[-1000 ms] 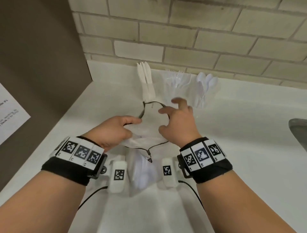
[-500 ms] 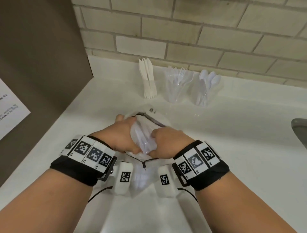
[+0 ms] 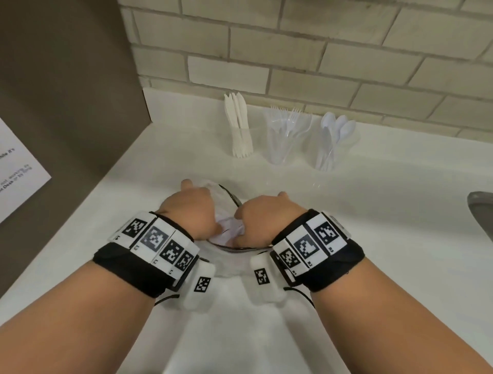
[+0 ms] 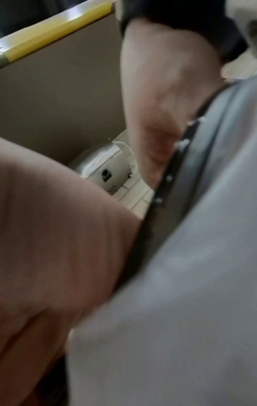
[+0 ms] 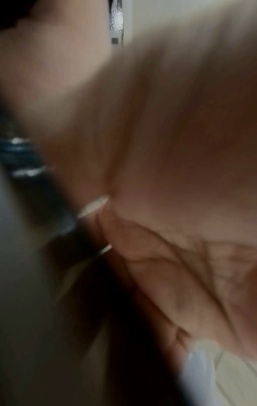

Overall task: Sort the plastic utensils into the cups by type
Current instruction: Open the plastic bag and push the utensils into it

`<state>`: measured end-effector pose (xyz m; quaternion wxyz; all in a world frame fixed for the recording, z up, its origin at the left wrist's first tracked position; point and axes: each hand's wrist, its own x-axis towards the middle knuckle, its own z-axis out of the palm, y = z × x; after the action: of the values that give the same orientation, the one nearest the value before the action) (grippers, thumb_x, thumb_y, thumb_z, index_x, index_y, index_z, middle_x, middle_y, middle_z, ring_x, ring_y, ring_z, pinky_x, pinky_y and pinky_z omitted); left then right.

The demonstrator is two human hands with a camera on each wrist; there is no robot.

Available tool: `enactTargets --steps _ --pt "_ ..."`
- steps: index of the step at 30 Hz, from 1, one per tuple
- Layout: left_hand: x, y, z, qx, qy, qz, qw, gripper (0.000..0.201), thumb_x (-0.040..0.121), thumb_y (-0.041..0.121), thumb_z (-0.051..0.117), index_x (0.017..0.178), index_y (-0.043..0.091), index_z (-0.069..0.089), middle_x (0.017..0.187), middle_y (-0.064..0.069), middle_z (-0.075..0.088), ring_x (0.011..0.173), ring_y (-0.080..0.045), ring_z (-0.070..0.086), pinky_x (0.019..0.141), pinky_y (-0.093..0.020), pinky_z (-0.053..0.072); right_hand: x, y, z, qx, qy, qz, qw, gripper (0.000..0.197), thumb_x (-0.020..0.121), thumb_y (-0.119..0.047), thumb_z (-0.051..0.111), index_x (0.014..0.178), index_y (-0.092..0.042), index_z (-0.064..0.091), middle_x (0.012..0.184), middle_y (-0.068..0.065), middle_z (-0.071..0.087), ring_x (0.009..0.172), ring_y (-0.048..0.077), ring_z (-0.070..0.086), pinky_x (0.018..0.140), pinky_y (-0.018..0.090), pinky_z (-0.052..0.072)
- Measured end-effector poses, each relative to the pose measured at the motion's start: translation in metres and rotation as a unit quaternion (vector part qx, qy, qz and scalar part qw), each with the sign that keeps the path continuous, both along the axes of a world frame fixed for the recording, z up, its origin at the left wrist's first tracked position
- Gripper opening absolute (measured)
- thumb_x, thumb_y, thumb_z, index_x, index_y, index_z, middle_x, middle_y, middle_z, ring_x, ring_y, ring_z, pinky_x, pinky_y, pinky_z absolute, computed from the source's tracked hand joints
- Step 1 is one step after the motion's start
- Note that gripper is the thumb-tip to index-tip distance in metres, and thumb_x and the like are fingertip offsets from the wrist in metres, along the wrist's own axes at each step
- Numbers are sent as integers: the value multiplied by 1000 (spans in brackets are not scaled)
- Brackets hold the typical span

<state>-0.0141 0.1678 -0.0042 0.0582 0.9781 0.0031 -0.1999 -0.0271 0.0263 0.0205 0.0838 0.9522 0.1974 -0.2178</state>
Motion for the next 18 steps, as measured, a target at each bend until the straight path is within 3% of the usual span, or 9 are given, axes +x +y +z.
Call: enactTargets --steps 1,3,5,6,8,12,15,18 --pt "-2 2 1 1 -2 -17 1000 73 68 42 72 129 16 42 126 -8 32 86 -26 52 76 -36 51 0 1 4 19 -51 19 998 45 86 -46 55 124 -22 57 115 0 59 110 23 54 97 46 30" --pt "-1 8 1 -17 -10 -64 998 82 66 15 75 136 23 34 135 -5 25 81 -24 53 73 -33 51 4 2 9 110 -119 51 985 34 86 -24 59 120 -19 62 117 4 55 108 23 52 96 39 38" --pt "1 13 3 -60 -21 -113 992 79 68 2 66 136 30 37 145 -3 20 88 -25 58 74 -28 49 8 4 3 178 -80 69 978 36 84 -10 58 119 -15 63 118 5 60 106 22 57 93 31 46" --pt "1 15 2 -82 -27 -127 988 74 70 -2 60 133 33 43 148 -3 20 98 -25 59 80 -27 49 9 5 -3 165 -47 65 983 36 84 -9 58 120 -12 62 118 7 62 105 22 59 91 30 48" --pt "3 22 -1 -94 -27 -108 989 66 75 -5 50 126 37 55 147 -4 29 116 -25 54 93 -23 45 9 4 -15 110 -11 35 993 39 85 -17 61 123 -8 55 121 11 60 108 26 59 90 31 50" --pt "5 30 -11 -82 -22 -52 995 68 79 -4 46 133 37 52 136 -6 48 110 -25 58 95 -30 49 13 -6 -21 81 16 29 996 56 85 -32 65 132 -7 47 129 11 54 115 27 55 96 33 47" --pt "7 30 -18 -93 -73 -43 992 67 81 -3 49 141 25 43 126 -14 54 109 -29 58 93 -31 47 15 -7 -16 81 30 47 995 42 89 -32 59 123 -8 57 121 8 59 107 25 57 87 30 47" --pt "10 31 -17 -171 -100 9 980 52 87 4 47 138 16 46 124 -16 58 109 -31 57 91 -33 47 15 -4 -18 84 32 49 995 38 94 -38 50 105 -4 64 105 8 62 96 26 58 78 28 46"
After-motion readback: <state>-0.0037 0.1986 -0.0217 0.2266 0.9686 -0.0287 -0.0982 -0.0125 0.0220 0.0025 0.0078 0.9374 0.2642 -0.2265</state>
